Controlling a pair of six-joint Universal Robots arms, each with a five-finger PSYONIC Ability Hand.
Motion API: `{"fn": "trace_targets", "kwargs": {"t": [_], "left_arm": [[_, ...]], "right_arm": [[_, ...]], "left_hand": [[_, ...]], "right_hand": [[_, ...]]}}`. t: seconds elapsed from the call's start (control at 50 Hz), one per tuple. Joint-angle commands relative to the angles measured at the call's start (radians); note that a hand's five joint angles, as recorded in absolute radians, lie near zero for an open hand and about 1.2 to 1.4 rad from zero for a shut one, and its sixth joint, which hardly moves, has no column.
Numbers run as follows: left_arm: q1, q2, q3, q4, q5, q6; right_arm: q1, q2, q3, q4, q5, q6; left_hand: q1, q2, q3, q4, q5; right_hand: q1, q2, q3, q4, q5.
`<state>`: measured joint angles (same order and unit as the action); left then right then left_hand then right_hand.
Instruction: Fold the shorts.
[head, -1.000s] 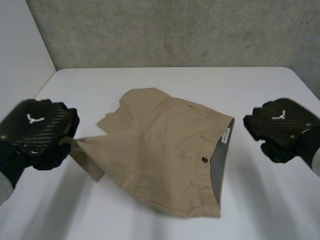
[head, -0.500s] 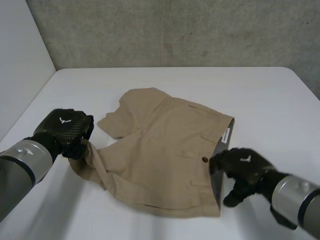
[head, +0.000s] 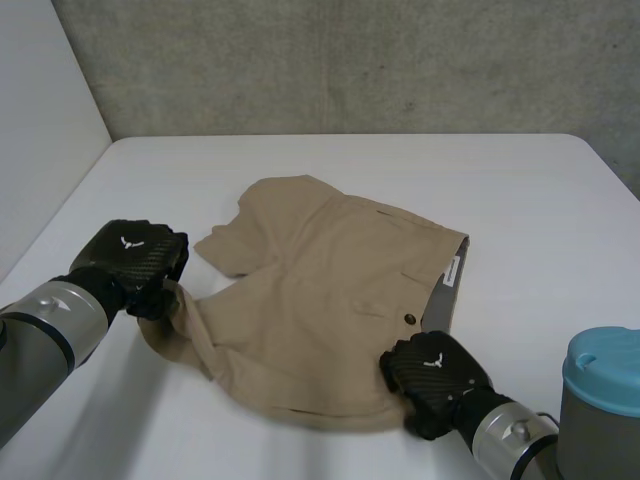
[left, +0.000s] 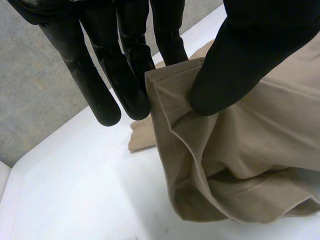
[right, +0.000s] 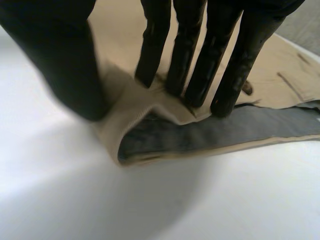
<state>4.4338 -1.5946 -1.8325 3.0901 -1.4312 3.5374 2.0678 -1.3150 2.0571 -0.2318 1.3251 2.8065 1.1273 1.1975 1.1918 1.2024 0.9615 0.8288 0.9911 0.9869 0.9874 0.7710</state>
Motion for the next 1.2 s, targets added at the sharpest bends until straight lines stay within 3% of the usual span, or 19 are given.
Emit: {"fn": "trace_targets", "kwargs": {"t": [0.02, 0.18, 0.44, 0.54, 0.64, 0.78, 0.96, 1.04, 1.2], "left_arm": [[-0.001, 0.001, -0.004, -0.001, 0.000, 0.000], [-0.004, 0.002, -0.007, -0.005, -0.003, 0.000], [-0.085, 0.039, -0.036, -0.128, 0.003, 0.000], [-0.100, 0.113, -0.037, -0.240, 0.014, 0.000], [-0.131, 0.157, -0.039, -0.292, 0.069, -0.005], [-0.140, 0.124, -0.024, -0.248, 0.080, -0.021], [-0.133, -0.119, 0.134, -0.027, 0.035, -0.008], [-0.139, -0.257, 0.283, 0.022, -0.024, -0.008], [-0.149, -0.554, 0.637, 0.102, -0.136, -0.003]], "right_arm": [[-0.023, 0.003, -0.015, -0.035, 0.037, -0.004], [-0.040, -0.049, -0.041, 0.046, 0.034, -0.050], [-0.210, -0.242, -0.169, 0.570, 0.025, -0.392], [-0.316, -0.345, -0.232, 0.716, 0.000, -0.481], [-0.345, -0.385, -0.270, 0.798, -0.058, -0.542], [-0.364, -0.348, -0.296, 0.760, -0.122, -0.524], [-0.342, -0.090, -0.390, 0.539, -0.099, -0.375], [-0.322, 0.006, -0.469, 0.464, -0.060, -0.325], [-0.250, 0.195, -0.667, 0.266, 0.115, -0.288]], "left_hand": [[0.269, 0.199, 0.204, 0.194, 0.260], [0.269, 0.199, 0.204, 0.194, 0.260], [0.269, 0.199, 0.204, 0.194, 0.260], [0.269, 0.199, 0.204, 0.194, 0.260], [0.269, 0.199, 0.204, 0.194, 0.260], [0.269, 0.199, 0.204, 0.194, 0.260], [0.269, 0.199, 0.204, 0.194, 0.260], [0.269, 0.199, 0.204, 0.194, 0.260], [0.269, 0.199, 0.204, 0.194, 0.260]], "right_hand": [[0.567, 0.405, 0.409, 0.409, 0.451], [0.567, 0.405, 0.409, 0.409, 0.451], [0.567, 0.405, 0.409, 0.409, 0.451], [0.567, 0.405, 0.409, 0.409, 0.451], [0.567, 0.405, 0.409, 0.409, 0.451], [0.567, 0.405, 0.409, 0.409, 0.451], [0.567, 0.405, 0.409, 0.409, 0.451], [0.567, 0.405, 0.409, 0.409, 0.451], [0.567, 0.405, 0.409, 0.409, 0.451]]}}
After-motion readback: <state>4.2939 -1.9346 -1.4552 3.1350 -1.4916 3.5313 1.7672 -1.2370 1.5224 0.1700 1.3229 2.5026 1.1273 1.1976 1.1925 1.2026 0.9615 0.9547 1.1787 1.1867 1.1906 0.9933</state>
